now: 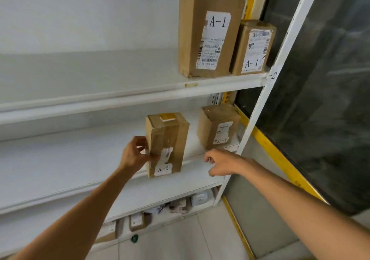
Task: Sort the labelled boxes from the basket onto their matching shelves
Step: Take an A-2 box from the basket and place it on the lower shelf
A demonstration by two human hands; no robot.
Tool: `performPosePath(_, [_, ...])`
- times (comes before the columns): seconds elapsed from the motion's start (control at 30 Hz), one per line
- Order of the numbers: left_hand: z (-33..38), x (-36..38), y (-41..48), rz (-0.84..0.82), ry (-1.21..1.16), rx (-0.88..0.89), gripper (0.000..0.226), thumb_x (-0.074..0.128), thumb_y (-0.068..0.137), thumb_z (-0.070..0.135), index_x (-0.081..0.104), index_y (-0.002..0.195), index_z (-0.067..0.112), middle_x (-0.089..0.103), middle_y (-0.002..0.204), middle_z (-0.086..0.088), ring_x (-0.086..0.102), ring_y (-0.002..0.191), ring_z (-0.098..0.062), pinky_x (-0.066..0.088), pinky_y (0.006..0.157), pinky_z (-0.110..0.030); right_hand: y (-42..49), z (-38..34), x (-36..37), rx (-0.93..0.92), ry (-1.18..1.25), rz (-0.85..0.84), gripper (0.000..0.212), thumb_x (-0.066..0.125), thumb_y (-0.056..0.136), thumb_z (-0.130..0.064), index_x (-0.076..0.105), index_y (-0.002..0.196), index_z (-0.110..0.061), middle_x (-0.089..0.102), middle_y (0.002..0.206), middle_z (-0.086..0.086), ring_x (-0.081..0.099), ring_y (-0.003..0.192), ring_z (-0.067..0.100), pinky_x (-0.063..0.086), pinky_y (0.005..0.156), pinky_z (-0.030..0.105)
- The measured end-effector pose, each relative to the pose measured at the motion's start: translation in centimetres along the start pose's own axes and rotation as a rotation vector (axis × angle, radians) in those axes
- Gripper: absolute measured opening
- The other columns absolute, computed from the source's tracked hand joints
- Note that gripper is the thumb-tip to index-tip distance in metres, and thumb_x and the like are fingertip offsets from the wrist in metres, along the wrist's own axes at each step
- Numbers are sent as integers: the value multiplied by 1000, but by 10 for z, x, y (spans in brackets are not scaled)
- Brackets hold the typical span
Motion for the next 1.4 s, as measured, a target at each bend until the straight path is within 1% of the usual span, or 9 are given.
performPosePath(0.1, [-8,27,25,62,67,2,72,90,58,7,55,121,7,64,115,-10,60,105,-26,51,92,-38,13,24,-1,17,29,2,55,68,80,-25,51,131,-19,50,130,2,52,115,19,45,88,29])
performPosePath(0.27, [-15,66,58,50,77,-11,66,85,66,6,47,120,8,59,118,-8,55,102,-22,49,84,-34,36,42,2,65,80,-41,55,70,77,-27,53,129,-21,55,127,3,55,114,19,48,94,33])
performPosePath(0.6, [-30,111,137,-156,67,-103,66,80,73,5,41,126,6,54,129,-12,55,115,-30,50,95,-43,84,56,-18,153,185,-14,51,70,77,-27,53,126,-23,55,125,1,55,110,19,49,95,38])
performPosePath(0.8, [-41,137,142,-234,116,-133,71,81,73,5,37,129,6,50,135,-11,49,125,-30,46,100,-42,96,68,-21,163,166,-47,50,69,79,-26,53,126,-22,54,125,2,55,107,18,49,90,33])
performPosePath(0.87, [-38,141,144,-279,124,-138,84,82,70,7,30,137,8,44,143,-12,44,130,-31,43,104,-44,99,71,-22,150,147,-71,51,69,79,-26,52,126,-22,53,125,2,54,106,18,49,90,34])
performPosePath(0.93, [-34,139,139,-299,114,-183,110,89,61,11,19,146,11,32,151,-12,35,138,-34,38,109,-51,99,70,-26,126,111,-98,51,69,78,-27,52,126,-23,52,125,2,53,108,19,50,91,36])
performPosePath(1.0, [-32,132,129,-296,119,-206,118,91,55,15,18,148,12,30,152,-13,33,139,-34,36,110,-52,100,63,-29,80,69,-116,50,67,78,-27,52,126,-23,52,124,1,53,108,20,50,91,39])
performPosePath(1.17, [-31,97,90,-197,306,-150,70,84,71,18,47,131,8,56,125,-14,57,108,-25,51,93,-34,107,31,-32,-104,-46,-131,43,68,80,-25,55,120,-21,55,119,0,54,105,20,50,89,37])
performPosePath(1.4, [-49,33,9,-15,410,-232,58,81,75,15,54,126,9,61,114,-10,62,95,-23,53,85,-31,98,-43,7,-412,-205,-181,47,67,82,-24,54,126,-14,55,121,4,52,99,18,45,77,30])
Point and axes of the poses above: each hand's wrist, its own y-axis towards the middle knuckle, its own x-axis out of the palm, z = x × y, the point moved 5 cm from there along y, towards the middle knuckle
